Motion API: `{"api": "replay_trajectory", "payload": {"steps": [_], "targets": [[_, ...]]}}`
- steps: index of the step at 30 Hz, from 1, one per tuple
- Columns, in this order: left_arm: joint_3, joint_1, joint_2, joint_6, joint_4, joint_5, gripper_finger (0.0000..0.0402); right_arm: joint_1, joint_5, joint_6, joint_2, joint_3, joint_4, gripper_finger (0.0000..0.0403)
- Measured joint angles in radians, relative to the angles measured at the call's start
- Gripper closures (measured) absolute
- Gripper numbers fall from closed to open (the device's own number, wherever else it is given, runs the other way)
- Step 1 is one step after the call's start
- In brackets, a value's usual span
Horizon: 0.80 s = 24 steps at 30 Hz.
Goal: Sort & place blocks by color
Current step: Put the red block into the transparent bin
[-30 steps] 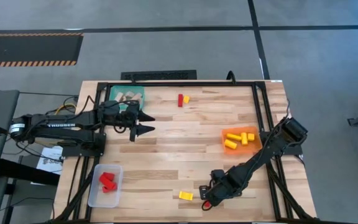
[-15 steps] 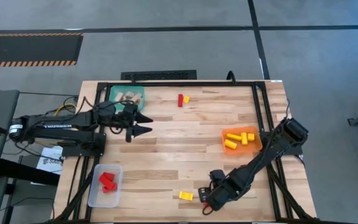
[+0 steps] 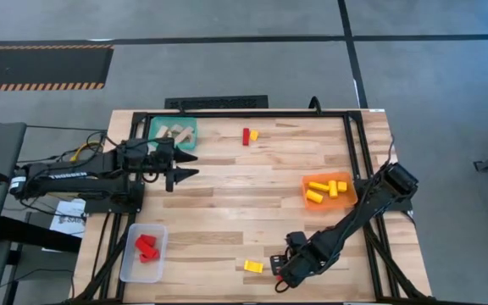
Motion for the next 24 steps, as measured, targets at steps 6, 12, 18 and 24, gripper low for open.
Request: {"api": "replay_trajectory", "payload": {"steps": [6,12,18,24], "targets": [[0.000,0.037,-0.002,0.041,0.046,-0.019,0.0150,-0.007,-0.001,0.006,0.002,-0.001,-0.009,0.0148],[0.000,0.132,-0.002,0.052,0.075,0.067,0.0150,0.004,-0.001,0.040,0.002,-0.001,-0.010,0.0148],[0.000,0.232,0.034,0.061,0.083,0.133,0.0150,0.011,-0.021,0.060,0.003,-0.001,-0.011,0.0148],[0.000,0.277,0.113,0.047,0.194,0.236,0.0150,0.009,-0.033,0.053,0.031,-0.001,0.034,0.0148]]}}
